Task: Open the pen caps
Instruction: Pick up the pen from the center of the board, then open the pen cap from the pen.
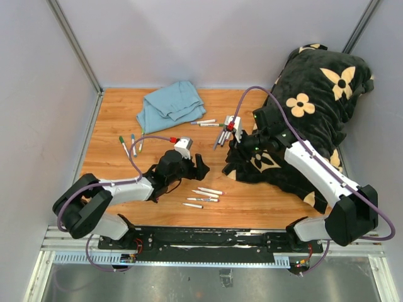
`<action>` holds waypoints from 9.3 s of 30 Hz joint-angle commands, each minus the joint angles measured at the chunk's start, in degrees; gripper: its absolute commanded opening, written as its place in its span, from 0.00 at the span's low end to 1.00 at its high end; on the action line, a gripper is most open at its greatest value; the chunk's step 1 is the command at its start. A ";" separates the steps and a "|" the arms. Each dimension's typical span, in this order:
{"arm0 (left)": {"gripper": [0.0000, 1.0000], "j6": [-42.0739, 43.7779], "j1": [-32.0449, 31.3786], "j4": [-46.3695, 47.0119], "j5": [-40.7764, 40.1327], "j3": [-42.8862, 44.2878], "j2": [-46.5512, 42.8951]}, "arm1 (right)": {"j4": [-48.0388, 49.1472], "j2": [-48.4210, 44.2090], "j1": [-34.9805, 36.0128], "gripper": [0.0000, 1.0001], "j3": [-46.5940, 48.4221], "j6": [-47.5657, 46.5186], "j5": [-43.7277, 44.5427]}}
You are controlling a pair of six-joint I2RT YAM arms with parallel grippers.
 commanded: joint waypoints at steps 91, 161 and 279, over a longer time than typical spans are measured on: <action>0.06 10.44 1.61 -35.06 -9.28 47.19 32.35 | 0.91 -3.77 -4.19 0.34 -1.64 0.48 -2.82; 0.00 -19.96 -18.67 51.46 -14.16 -11.97 0.44 | 59.14 -1.82 2.18 0.28 -24.54 57.93 -13.13; 0.96 -25.81 6.84 46.22 18.53 -21.39 -23.41 | 3.01 6.56 1.77 0.01 -4.48 1.92 -20.87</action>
